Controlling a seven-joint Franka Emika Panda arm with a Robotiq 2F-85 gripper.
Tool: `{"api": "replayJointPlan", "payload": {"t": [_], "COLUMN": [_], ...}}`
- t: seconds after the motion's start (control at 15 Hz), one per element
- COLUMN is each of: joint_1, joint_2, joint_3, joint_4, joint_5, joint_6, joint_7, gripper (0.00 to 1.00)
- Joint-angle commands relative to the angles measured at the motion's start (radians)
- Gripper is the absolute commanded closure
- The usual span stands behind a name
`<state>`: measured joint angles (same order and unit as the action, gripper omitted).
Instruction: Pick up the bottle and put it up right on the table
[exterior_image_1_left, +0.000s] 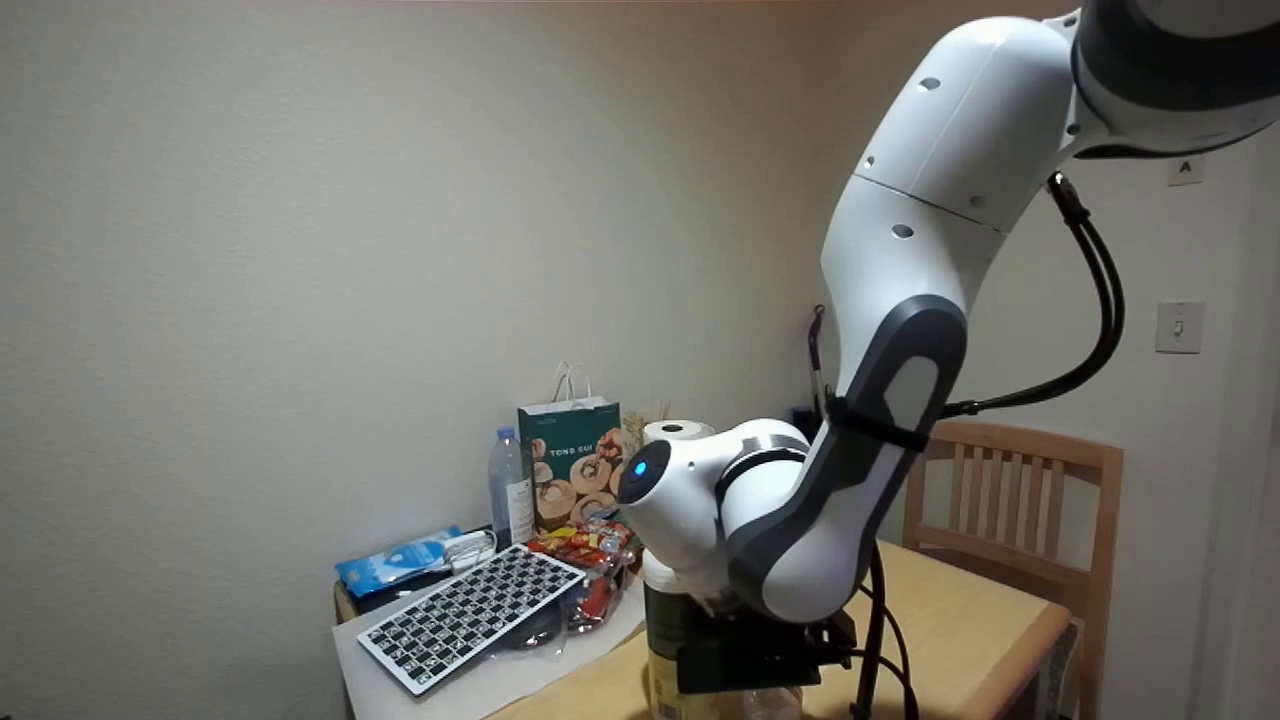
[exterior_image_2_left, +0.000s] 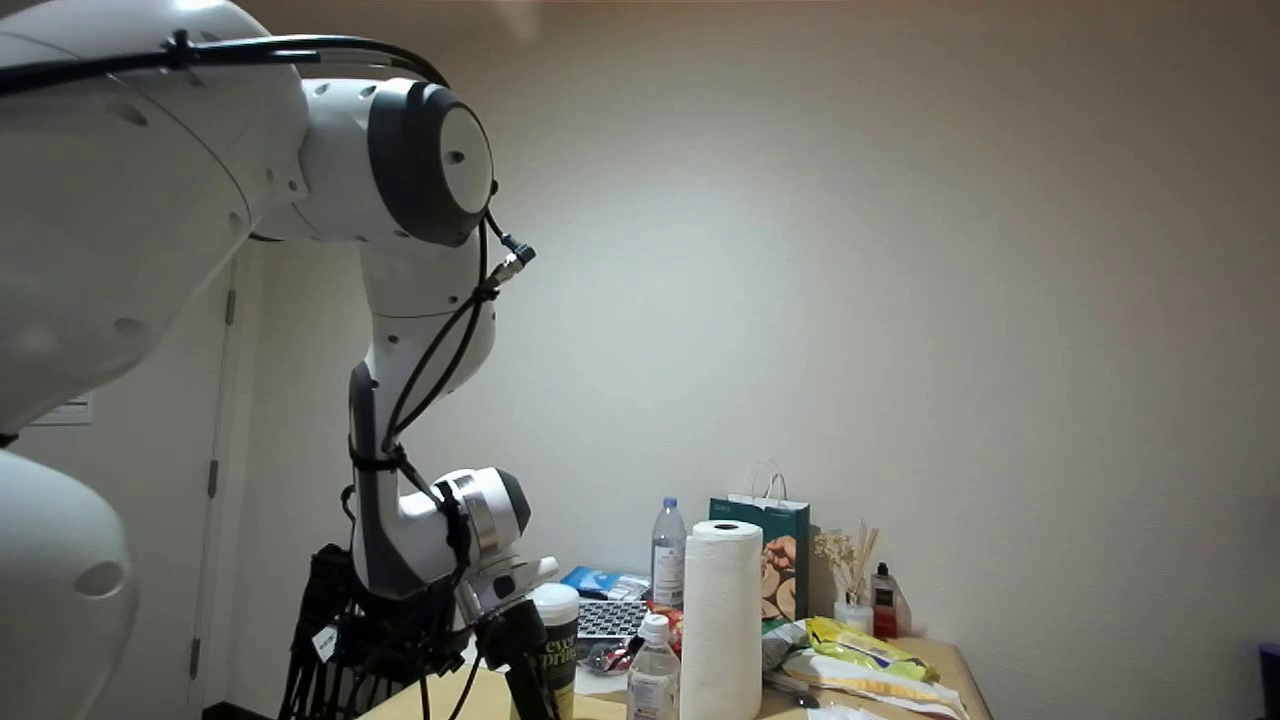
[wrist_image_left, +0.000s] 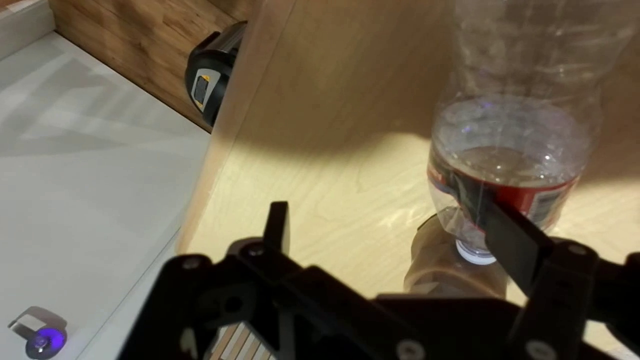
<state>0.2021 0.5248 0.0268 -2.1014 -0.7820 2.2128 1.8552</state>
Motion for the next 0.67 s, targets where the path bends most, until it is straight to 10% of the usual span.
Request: {"api": "replayJointPlan", "payload": {"t": [0.0, 0.6], "joint_1": [-0.006, -0.072], "joint_2": [0.019, 0.116], "joint_3": [-0.013, -0.007], "joint_4": [0.006, 0.053], "joint_5": [-0.004, 0.141], "joint_6": [0.089, 0.276], "joint_7": [-0.023, -0.227], "gripper": [0.0, 0.0]}}
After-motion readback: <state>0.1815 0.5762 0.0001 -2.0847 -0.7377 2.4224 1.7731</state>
